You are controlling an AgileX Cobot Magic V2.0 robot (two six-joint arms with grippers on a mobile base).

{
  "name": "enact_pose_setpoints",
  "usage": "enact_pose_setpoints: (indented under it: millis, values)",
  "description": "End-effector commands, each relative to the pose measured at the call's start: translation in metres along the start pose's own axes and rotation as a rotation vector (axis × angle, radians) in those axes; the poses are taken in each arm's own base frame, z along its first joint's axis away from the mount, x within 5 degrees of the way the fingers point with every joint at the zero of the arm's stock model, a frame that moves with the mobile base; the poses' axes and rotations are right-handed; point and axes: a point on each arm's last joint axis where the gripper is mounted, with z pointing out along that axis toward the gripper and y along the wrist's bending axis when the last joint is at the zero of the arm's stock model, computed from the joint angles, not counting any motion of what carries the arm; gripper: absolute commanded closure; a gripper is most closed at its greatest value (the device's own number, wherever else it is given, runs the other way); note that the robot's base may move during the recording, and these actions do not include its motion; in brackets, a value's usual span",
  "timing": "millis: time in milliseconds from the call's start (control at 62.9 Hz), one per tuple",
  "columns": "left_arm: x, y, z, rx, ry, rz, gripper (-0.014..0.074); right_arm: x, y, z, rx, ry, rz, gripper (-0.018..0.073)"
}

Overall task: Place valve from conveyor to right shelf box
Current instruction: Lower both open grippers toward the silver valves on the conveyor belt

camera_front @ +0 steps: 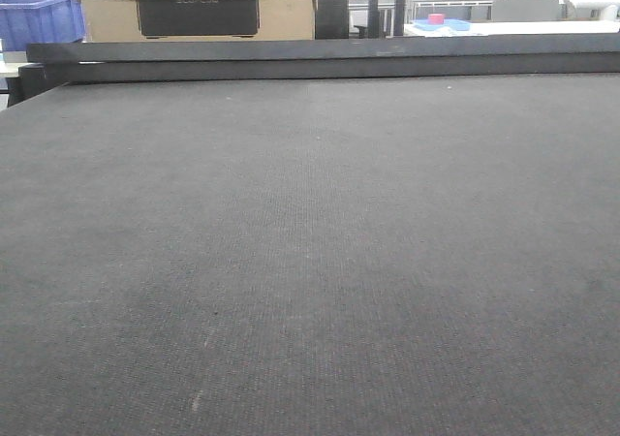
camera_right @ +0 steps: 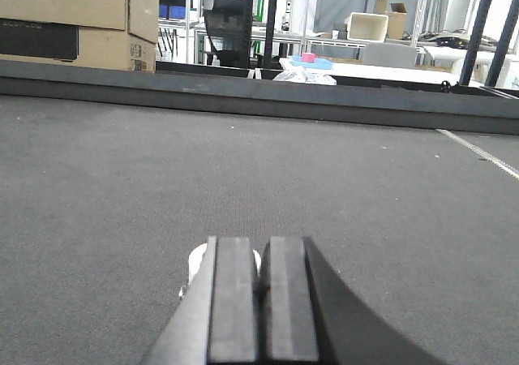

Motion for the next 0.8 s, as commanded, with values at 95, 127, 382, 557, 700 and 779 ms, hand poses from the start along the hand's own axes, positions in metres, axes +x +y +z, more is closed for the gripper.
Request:
enact_pose_setpoints:
  millis: [95,127,382,557,700,779]
  values:
    - [-0.0023,0.0001,-0.0003,-0.003,-0.018,-0.013,0.0708,-0.0018,-0.0004,-0.0003,0.006,-0.019,-0.007,0.0722]
    - [-0.0023,0.0001,-0.0003,-0.003,-0.018,-0.013,0.0708,-0.0018,-0.0004,-0.0003,0.006,-0.019,-0.007,0.0722]
    - [-0.0023,0.0001,-0.0003,-0.003,-0.018,-0.013,0.0708,-0.0018,-0.0004,-0.0003,0.006,-0.019,-0.007,0.0722]
    - [-0.0023,0.0001,-0.0003,-0.003,-0.018,-0.013,0.0708,-0.0018,-0.0004,-0.0003,0.006,-0.019,-0.007,0.0722]
    - [-0.0023,0.0001,-0.0003,-0.003,-0.018,-0.013,0.0708,-0.0018,-0.0004,-0.0003,0.006,-0.019,-0.007,0.0722]
    - [-0.0024,0.0001,-0.0003,-0.002,-0.02,-0.013,0.0708,-0.004,-0.0006,-0.0004,0.008,-0.043,-0.007,0.0722]
